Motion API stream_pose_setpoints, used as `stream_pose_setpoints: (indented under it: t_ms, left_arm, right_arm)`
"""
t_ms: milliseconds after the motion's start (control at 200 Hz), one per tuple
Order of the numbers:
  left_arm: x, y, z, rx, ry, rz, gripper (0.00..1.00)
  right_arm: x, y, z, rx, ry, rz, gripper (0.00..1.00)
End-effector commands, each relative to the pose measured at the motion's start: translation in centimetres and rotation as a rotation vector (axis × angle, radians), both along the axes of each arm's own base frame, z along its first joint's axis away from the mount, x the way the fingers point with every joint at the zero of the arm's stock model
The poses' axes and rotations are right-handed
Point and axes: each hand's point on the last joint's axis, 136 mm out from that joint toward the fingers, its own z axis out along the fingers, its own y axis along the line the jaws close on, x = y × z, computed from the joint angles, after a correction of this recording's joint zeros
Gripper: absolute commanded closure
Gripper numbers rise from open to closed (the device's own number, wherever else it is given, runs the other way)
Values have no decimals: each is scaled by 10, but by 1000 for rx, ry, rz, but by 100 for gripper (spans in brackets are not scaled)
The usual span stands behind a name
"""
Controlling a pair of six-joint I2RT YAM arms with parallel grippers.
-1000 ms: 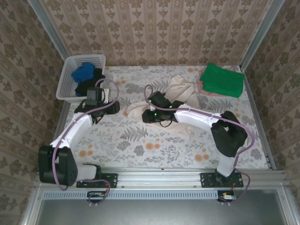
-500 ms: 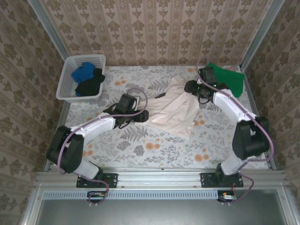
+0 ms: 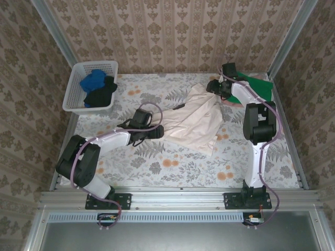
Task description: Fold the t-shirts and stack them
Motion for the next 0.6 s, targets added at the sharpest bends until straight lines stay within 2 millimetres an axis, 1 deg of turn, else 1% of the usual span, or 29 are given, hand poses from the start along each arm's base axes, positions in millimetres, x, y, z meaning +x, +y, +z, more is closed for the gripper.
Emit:
stream_pose_setpoints:
  t_ms: [0,45,95,180,185,190,230,285,355,425,445,480,505,535,560,595]
  left_arm:
    - [-2,-10,-5,-84,26,-7,22]
    - [-4,-16,-5,-103,29,-19,28]
    - [-3,-22,-3,-128,31,-29,38]
    - [-2,-27,6,-174,22,-38,69]
    - [-2,-27,8,-178,18,-39,69]
    - [-2,-28,8,-180,19,-40,71]
    - [-1,-28,18,-207,6,-48,80]
    - [0,-24,36,-240,-17,-48,90]
    - [2,-11,63,-263,-61,-35,99]
    - [3,7,97,-260,-115,-14,100]
    - [8,21,107,-253,-139,11,100]
    - [10,33,128,-241,-182,25,100]
    - [10,45,138,-223,-199,43,100]
    - [13,56,157,-209,-236,63,100]
    - [15,66,171,-198,-268,80,100]
    - [18,79,193,-183,-318,101,100]
  right_arm:
    - [-11,14,-3,48,39,44,51]
    - [-15,13,-3,46,42,39,58]
    - [-19,12,-1,46,41,35,65]
    - [-26,10,8,37,41,33,81]
    - [-27,10,9,35,40,33,82]
    - [-27,9,10,34,39,32,83]
    - [-32,7,15,19,37,28,91]
    - [-40,2,26,-4,29,15,100]
    - [-53,-6,48,-30,-5,-14,100]
    - [-68,-6,78,-27,-64,-28,100]
    - [-73,-5,88,-29,-86,-29,100]
    - [-83,-5,108,-44,-124,-33,100]
    - [-89,-5,121,-59,-148,-39,100]
    - [-96,-5,139,-75,-189,-46,100]
    - [-105,-4,148,-89,-194,-51,100]
    - [-115,-4,166,-107,-227,-63,100]
